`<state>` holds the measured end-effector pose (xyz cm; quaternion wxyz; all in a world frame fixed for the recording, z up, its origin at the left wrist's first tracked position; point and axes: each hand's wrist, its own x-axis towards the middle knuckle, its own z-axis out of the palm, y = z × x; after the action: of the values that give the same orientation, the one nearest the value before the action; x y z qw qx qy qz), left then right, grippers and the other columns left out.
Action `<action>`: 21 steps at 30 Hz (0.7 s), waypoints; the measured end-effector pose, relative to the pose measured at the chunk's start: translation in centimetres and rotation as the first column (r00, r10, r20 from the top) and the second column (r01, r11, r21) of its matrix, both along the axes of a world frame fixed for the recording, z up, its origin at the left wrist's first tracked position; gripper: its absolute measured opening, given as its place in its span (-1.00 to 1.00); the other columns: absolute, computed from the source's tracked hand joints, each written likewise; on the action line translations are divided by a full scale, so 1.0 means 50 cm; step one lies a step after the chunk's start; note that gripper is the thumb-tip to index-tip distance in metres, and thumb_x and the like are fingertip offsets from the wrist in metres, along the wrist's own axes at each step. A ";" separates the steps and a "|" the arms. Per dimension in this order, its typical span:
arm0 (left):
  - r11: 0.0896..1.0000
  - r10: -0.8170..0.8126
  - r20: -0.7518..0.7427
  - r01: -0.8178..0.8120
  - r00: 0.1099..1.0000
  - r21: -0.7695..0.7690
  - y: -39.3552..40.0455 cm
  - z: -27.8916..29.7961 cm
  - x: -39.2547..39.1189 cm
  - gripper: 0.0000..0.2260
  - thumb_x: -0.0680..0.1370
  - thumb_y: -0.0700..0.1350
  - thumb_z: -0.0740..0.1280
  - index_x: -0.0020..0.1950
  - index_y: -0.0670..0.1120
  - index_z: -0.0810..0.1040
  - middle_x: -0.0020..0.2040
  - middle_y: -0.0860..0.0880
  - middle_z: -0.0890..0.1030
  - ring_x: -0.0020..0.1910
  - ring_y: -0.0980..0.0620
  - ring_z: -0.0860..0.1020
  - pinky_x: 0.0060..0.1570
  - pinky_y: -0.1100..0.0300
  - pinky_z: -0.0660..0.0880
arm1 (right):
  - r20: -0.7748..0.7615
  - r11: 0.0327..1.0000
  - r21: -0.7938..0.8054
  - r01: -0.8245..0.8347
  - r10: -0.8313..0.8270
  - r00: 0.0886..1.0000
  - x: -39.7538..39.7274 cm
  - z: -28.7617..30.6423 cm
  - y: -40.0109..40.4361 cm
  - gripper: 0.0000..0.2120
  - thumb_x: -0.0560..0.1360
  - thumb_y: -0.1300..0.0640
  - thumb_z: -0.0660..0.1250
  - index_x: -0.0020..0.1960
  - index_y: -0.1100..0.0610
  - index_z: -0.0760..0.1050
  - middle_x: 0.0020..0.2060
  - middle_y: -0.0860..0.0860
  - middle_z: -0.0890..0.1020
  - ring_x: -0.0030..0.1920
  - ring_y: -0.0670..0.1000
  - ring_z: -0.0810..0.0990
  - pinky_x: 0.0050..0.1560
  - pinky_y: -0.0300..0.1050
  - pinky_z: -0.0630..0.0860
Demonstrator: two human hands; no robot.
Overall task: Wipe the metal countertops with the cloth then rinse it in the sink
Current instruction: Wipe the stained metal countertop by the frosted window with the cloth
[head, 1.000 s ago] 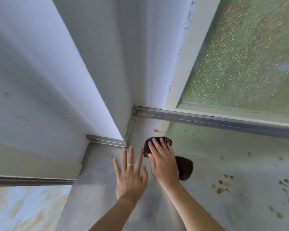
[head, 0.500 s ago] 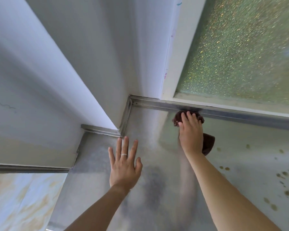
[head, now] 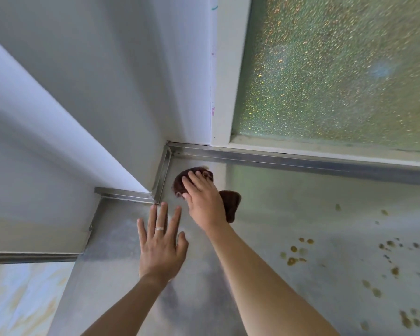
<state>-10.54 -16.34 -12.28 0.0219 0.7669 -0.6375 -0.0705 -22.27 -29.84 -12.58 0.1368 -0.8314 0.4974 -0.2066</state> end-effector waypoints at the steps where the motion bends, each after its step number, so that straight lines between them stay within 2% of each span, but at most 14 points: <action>1: 1.000 0.006 -0.009 -0.006 1.000 -0.003 0.001 0.001 0.000 -0.44 0.63 0.12 -0.01 0.66 0.12 0.10 0.69 -0.06 0.04 0.67 -0.08 -0.15 0.59 -0.27 -0.08 | -0.020 1.000 -0.016 0.009 -0.009 1.000 -0.046 -0.009 -0.011 -0.59 0.60 0.07 0.25 0.40 0.18 0.51 0.41 0.15 0.53 0.45 0.21 0.46 0.46 0.15 0.36; 4: 0.999 0.023 -0.039 -0.023 0.999 -0.022 0.000 0.002 -0.003 -0.44 0.61 0.10 0.02 0.65 0.13 0.15 0.68 -0.07 0.10 0.67 -0.09 -0.09 0.59 -0.27 -0.07 | -0.110 0.970 -0.047 0.237 -0.241 0.964 -0.228 -0.029 -0.044 -0.59 0.62 0.08 0.25 0.42 0.20 0.49 0.42 0.17 0.52 0.45 0.23 0.45 0.45 0.15 0.38; 8: 0.999 0.032 -0.044 -0.033 0.999 -0.028 0.000 0.001 -0.005 -0.43 0.61 0.10 0.04 0.64 0.14 0.14 0.68 -0.05 0.10 0.67 -0.08 -0.10 0.59 -0.27 -0.07 | -0.154 0.862 -0.064 0.504 -0.507 0.848 -0.445 -0.031 -0.057 -0.58 0.69 0.11 0.12 0.48 0.25 0.42 0.45 0.23 0.48 0.50 0.25 0.39 0.51 0.22 0.30; 12: 0.998 0.051 -0.065 -0.053 0.997 -0.036 -0.004 0.003 -0.009 -0.44 0.60 0.11 0.03 0.63 0.15 0.17 0.67 -0.06 0.12 0.67 -0.08 -0.10 0.59 -0.27 -0.11 | -0.099 0.779 0.029 0.626 -0.621 0.778 -0.434 -0.015 -0.057 -0.59 0.66 0.15 0.14 0.46 0.26 0.44 0.46 0.24 0.46 0.50 0.28 0.38 0.53 0.19 0.26; 14: 0.998 0.048 -0.070 -0.051 0.996 -0.035 -0.006 0.007 -0.011 -0.44 0.60 0.12 0.01 0.63 0.15 0.17 0.67 -0.07 0.12 0.67 -0.08 -0.10 0.59 -0.27 -0.13 | -0.032 0.833 0.028 0.552 -0.551 0.834 -0.355 -0.004 -0.030 -0.61 0.61 0.16 0.19 0.37 0.27 0.52 0.39 0.24 0.53 0.40 0.31 0.47 0.42 0.16 0.36; 17: 0.998 0.047 -0.084 -0.050 0.995 -0.038 -0.003 0.011 -0.012 -0.44 0.60 0.13 -0.02 0.63 0.14 0.17 0.67 -0.08 0.11 0.67 -0.08 -0.11 0.59 -0.26 -0.17 | 0.020 0.969 0.032 0.246 -0.247 0.969 -0.195 0.006 0.062 -0.63 0.56 0.17 0.24 0.31 0.22 0.59 0.33 0.18 0.60 0.36 0.27 0.54 0.37 0.15 0.43; 19: 0.997 0.049 -0.111 -0.055 0.993 -0.055 0.000 0.012 -0.013 -0.44 0.59 0.12 0.00 0.62 0.13 0.21 0.66 -0.09 0.13 0.67 -0.08 -0.09 0.59 -0.25 -0.16 | 0.059 0.992 0.067 0.104 -0.108 0.992 -0.114 0.017 0.123 -0.61 0.59 0.11 0.17 0.32 0.19 0.59 0.34 0.15 0.60 0.39 0.22 0.52 0.41 0.14 0.42; 21: 0.996 0.047 -0.154 -0.059 0.987 -0.069 0.003 0.012 -0.012 -0.44 0.57 0.08 0.02 0.60 0.11 0.26 0.65 -0.09 0.17 0.66 -0.08 -0.04 0.60 -0.24 -0.12 | 0.054 0.993 0.104 0.048 -0.054 0.997 -0.072 0.023 0.182 -0.56 0.59 0.07 0.12 0.34 0.18 0.57 0.35 0.13 0.59 0.41 0.20 0.51 0.44 0.12 0.38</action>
<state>-11.12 -16.20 -11.68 0.1003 0.7747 -0.6155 -0.1048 -25.88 -20.72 -11.41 0.1883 -0.8041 0.5243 -0.2077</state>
